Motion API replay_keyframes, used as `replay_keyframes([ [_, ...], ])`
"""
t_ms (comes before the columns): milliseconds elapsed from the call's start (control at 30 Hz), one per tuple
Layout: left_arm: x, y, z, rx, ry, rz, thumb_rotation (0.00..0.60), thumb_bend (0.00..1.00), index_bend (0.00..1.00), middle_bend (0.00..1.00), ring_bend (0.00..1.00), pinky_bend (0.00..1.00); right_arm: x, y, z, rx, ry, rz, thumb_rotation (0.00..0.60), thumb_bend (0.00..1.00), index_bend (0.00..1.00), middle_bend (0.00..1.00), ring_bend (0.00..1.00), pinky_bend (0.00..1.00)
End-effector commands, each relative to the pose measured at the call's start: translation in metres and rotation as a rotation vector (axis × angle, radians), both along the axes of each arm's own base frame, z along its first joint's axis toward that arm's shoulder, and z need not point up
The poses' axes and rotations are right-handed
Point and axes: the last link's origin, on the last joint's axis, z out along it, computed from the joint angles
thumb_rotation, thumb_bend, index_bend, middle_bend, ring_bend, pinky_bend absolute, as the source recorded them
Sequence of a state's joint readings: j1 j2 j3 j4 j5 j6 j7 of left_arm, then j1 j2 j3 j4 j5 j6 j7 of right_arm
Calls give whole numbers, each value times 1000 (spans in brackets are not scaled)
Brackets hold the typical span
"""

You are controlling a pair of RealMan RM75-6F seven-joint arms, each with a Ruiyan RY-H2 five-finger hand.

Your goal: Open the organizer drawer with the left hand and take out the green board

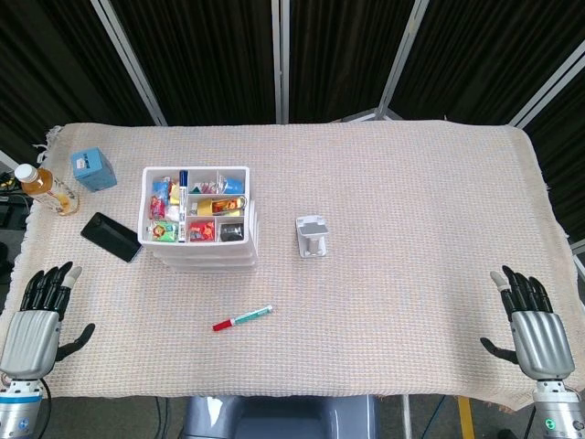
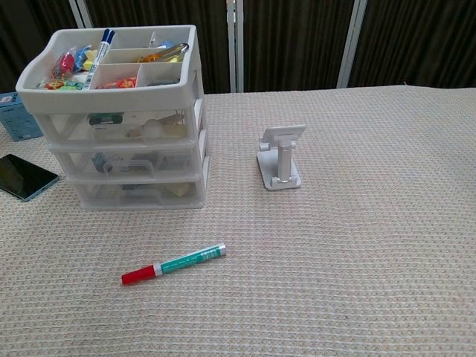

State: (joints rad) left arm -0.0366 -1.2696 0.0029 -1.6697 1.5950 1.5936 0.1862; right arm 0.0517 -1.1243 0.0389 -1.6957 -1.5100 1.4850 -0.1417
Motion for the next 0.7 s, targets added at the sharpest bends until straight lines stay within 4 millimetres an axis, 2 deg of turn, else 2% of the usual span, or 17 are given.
replay_keyframes([
  [33, 0, 0, 0, -2, 0, 2, 600, 274, 0, 0, 0, 0, 0, 0, -1, 5, 1, -2, 600, 15, 91, 0, 0, 0],
  [433, 1, 3, -3, -45, -28, -10, 600, 302, 0, 0, 0, 0, 0, -1, -4, 17, 8, -5, 600, 15, 91, 0, 0, 0],
  [500, 2, 4, -4, -56, -48, -17, 600, 346, 0, 0, 1, 8, 0, -1, -5, 19, 10, -5, 600, 15, 92, 0, 0, 0],
  [533, 3, 5, -5, -60, -59, -21, 600, 396, 0, 26, 34, 46, 0, 0, -5, 19, 12, -5, 600, 14, 92, 0, 0, 0],
  [600, 5, 7, -6, -62, -98, -33, 600, 567, 0, 228, 239, 230, 1, 0, -6, 21, 11, -5, 600, 15, 92, 0, 0, 0],
  [667, 9, 10, -8, -54, -149, -50, 600, 723, 0, 502, 498, 440, 1, 0, -5, 20, 10, -5, 600, 15, 92, 0, 0, 0],
  [700, 11, 11, -11, -67, -181, -54, 600, 761, 0, 556, 548, 479, 1, 0, -5, 20, 9, -5, 600, 15, 92, 0, 0, 0],
])
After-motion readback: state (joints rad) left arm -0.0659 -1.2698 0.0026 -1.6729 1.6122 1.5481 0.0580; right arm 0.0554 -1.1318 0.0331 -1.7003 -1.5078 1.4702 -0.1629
